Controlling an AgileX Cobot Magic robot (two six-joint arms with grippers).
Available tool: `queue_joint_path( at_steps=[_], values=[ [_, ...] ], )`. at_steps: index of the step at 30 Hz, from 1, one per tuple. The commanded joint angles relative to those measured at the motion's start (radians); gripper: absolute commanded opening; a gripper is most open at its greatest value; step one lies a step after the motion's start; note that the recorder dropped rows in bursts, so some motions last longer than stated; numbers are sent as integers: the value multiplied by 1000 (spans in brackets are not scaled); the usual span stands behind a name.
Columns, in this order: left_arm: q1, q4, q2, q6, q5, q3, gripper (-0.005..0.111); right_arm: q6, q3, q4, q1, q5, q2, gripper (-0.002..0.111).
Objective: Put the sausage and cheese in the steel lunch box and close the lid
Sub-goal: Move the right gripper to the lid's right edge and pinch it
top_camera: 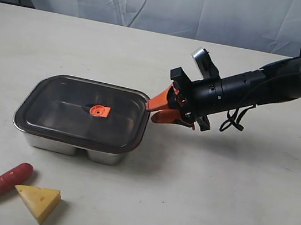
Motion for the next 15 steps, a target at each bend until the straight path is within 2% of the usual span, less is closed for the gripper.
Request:
queue_joint_path(
  at_steps=[1,15],
  values=[
    [4,6,-6,0,-9,4,0,-18,-6,18,7,12,2,42],
    [4,11,-6,0,-9,4,0,-36,-6,16,48,7,2,42]
  ],
)
